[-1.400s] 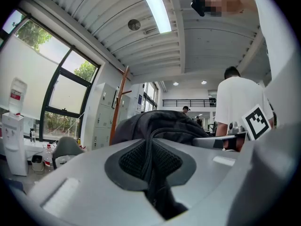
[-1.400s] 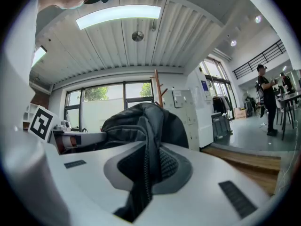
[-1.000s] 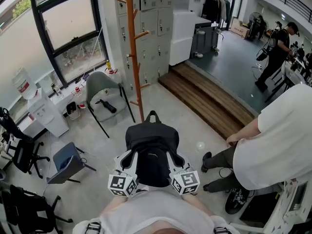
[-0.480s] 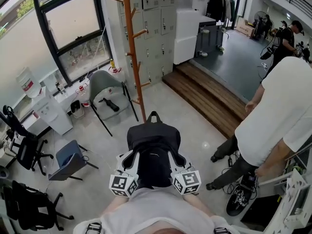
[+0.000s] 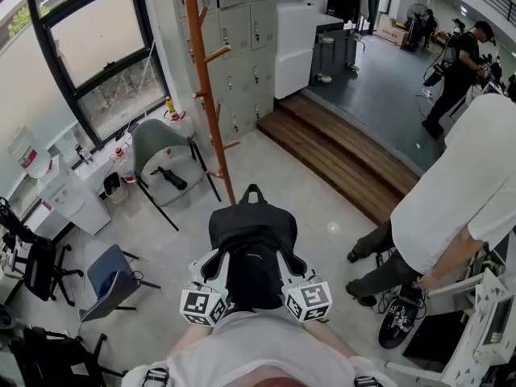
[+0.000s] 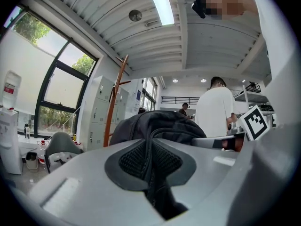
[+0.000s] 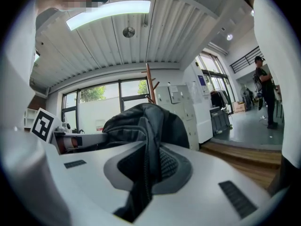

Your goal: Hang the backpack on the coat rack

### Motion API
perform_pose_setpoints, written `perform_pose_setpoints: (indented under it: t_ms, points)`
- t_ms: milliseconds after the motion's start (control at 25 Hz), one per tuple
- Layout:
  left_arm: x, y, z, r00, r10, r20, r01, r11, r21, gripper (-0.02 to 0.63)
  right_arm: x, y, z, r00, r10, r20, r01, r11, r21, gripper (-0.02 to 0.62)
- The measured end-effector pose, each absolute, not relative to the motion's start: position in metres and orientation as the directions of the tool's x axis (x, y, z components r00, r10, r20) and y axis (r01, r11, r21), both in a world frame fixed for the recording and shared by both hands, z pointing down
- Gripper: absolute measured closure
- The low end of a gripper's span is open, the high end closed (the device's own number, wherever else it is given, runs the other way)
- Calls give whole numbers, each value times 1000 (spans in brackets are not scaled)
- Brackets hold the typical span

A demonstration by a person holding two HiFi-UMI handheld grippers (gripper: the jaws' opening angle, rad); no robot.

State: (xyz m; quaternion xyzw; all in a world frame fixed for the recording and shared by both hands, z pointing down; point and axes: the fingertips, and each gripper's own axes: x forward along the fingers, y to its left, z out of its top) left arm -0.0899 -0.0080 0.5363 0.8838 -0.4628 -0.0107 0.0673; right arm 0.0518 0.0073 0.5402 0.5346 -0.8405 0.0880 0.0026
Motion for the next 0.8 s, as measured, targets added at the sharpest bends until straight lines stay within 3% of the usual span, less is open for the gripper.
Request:
perform_pose_setpoints:
  t_ms: [480,800]
  points:
    - [-113,-165,541,691,-723,19,-720,-686,104,555,25,-134,544,-314,-945,91,-946,303,-119,563]
    - [-132,-215,537,683,-731,-3,-727,-679,98,557,6,-184,541,-319,-942,100,-946,310,-98,563]
